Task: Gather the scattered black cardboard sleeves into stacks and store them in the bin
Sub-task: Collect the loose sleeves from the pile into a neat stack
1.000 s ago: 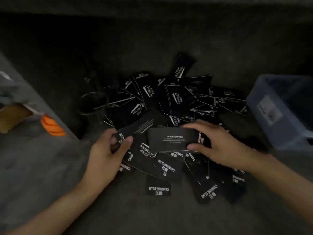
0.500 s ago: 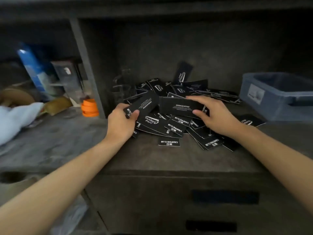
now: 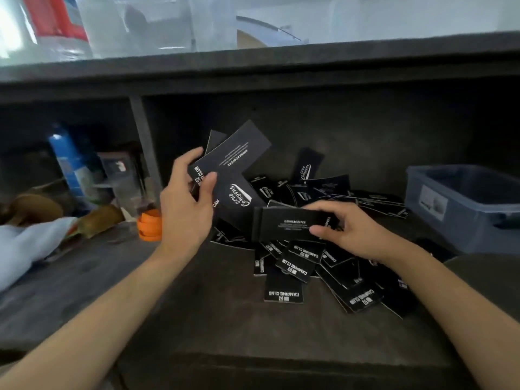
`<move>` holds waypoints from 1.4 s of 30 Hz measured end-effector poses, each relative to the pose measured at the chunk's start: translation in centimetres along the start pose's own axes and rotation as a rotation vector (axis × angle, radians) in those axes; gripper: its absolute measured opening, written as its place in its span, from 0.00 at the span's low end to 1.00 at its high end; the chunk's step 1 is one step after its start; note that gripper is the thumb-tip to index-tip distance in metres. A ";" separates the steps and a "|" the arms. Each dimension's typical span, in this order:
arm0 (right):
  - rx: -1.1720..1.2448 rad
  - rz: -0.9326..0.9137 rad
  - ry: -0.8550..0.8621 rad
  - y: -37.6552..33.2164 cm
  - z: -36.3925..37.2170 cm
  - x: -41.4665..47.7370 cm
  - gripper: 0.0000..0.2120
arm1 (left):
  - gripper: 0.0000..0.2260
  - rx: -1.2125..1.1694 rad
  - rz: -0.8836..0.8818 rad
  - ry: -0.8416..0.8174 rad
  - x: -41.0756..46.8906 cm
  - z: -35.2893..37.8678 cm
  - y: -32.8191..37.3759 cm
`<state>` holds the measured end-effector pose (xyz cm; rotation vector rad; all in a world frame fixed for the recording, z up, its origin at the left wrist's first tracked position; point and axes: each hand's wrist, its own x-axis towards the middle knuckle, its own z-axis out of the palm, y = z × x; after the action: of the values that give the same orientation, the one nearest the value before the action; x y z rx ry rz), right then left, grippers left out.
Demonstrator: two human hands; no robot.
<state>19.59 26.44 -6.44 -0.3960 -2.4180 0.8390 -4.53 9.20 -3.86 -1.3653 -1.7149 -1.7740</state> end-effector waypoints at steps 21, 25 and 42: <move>0.133 0.093 0.189 2.4 0.9 -1.7 0.14 | 0.13 -0.001 -0.236 -0.344 -0.7 5.3 -5.2; 0.160 0.058 0.221 1.3 1.7 -1.6 0.14 | 0.13 -0.104 0.079 -0.282 -2.0 5.2 -2.7; 0.304 0.347 0.259 0.5 -0.3 -2.2 0.12 | 0.14 0.104 0.078 -0.759 -1.8 4.5 -4.1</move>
<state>21.54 25.98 -7.44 -0.7649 -1.9728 1.2029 -5.06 13.48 -8.50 -2.1962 -2.0090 -1.1561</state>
